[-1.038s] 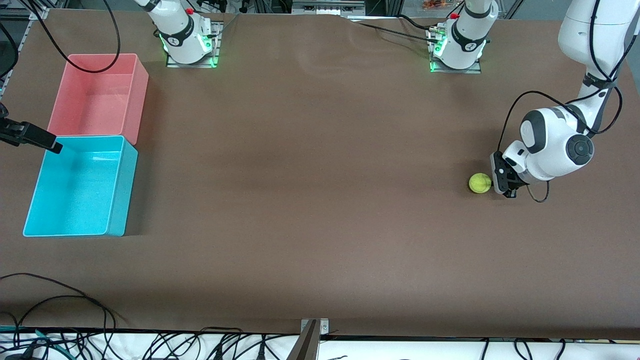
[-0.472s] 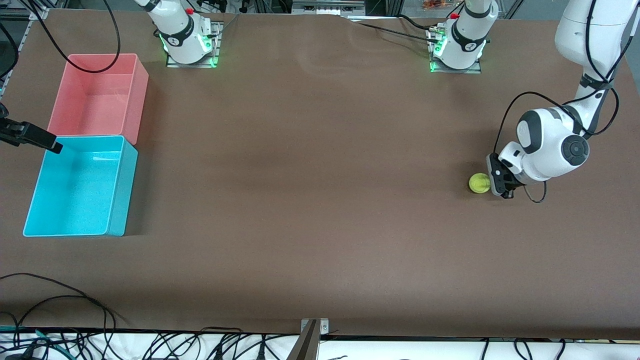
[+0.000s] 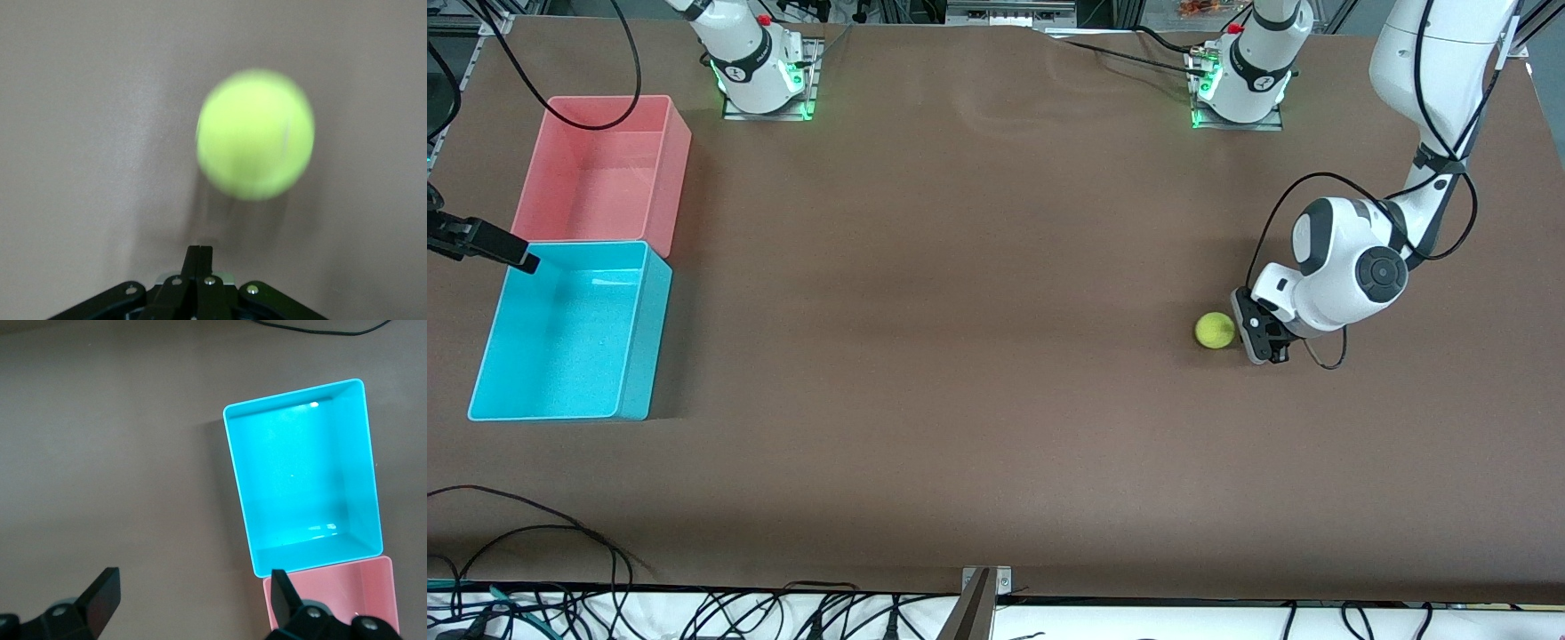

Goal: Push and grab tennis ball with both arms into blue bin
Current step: 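Push the tennis ball with the left gripper toward the bins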

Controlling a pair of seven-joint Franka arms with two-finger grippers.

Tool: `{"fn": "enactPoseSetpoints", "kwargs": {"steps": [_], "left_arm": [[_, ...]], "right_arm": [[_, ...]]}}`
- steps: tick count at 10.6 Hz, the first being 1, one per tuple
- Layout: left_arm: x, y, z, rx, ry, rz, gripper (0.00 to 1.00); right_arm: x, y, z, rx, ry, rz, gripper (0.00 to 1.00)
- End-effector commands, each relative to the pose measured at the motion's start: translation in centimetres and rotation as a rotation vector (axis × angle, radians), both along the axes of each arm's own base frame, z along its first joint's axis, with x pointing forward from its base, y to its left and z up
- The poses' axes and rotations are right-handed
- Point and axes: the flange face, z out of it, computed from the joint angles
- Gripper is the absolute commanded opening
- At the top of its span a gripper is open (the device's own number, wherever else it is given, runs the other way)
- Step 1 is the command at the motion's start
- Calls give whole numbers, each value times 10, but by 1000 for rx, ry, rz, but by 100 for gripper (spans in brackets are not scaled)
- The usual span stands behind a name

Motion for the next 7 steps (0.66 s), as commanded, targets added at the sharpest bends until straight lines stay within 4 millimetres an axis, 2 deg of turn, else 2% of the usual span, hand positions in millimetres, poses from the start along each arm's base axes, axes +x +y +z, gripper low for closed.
{"fn": "enactPoseSetpoints", "kwargs": {"steps": [1, 3, 4, 5, 6, 7], "left_arm": [[3, 20, 2, 0, 16, 36, 0], [4, 28, 15, 1, -4, 62, 1], [1, 38, 35, 9, -18, 71, 19], [-2, 37, 63, 11, -27, 76, 52], [-11, 37, 90, 13, -38, 70, 100], [-21, 36, 106, 16, -56, 71, 100]], "right_arm": [[0, 2, -2, 6, 12, -8, 100], [0, 2, -1, 6, 11, -8, 100], [0, 2, -2, 6, 12, -8, 100], [0, 2, -2, 6, 12, -8, 100], [0, 2, -3, 7, 14, -10, 100], [0, 5, -2, 7, 12, -5, 100]]}}
